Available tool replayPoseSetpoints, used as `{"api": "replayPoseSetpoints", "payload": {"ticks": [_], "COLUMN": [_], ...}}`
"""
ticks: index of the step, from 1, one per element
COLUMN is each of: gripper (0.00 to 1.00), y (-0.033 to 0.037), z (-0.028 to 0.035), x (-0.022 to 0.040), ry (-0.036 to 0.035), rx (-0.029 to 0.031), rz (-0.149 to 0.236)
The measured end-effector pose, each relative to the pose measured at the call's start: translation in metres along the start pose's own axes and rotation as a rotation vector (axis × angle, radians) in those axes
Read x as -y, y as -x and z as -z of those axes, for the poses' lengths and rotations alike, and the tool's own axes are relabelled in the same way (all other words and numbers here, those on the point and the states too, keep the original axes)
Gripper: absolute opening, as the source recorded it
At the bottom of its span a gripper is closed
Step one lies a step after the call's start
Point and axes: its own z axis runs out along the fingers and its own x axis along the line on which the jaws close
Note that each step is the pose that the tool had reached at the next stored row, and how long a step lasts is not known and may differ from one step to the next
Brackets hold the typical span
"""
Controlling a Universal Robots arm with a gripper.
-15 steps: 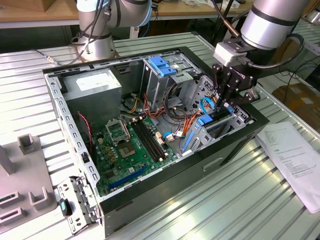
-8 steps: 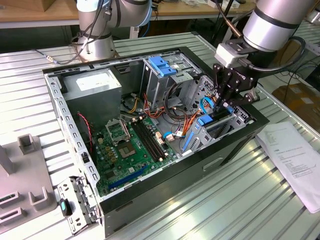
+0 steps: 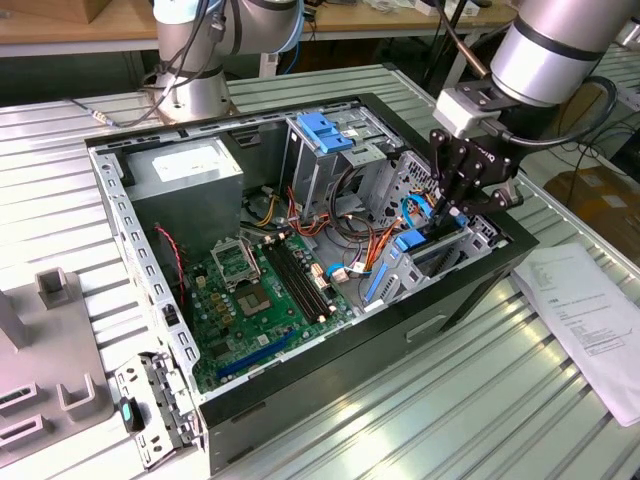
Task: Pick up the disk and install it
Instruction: 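Insert the second disk wire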
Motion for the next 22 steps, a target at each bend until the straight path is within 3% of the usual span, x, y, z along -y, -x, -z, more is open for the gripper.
{"api": "replayPoseSetpoints", "payload": {"ticks": [2,5,7,9,12,16,18,22], "gripper": [0.16,0.16,0.16,0.16,0.16,0.16,0.16,0.16], "y": [0.0000,-0.0012,-0.0046,-0.0070,-0.0094,-0.0120,-0.0137,-0.0152], "z": [-0.0001,-0.0001,-0.0002,-0.0002,-0.0003,-0.0005,-0.0007,-0.0016], "x": [0.0001,0.0002,0.0004,0.0005,0.0007,0.0009,0.0009,0.0011], "ry": [0.0002,0.0017,0.0029,0.0032,0.0039,0.0055,0.0058,0.0058], "rx": [0.0034,0.0256,0.0444,0.0491,0.0607,0.0859,0.0898,0.0908], "rz": [0.000,0.000,0.000,0.000,-0.001,-0.002,-0.002,-0.003]}}
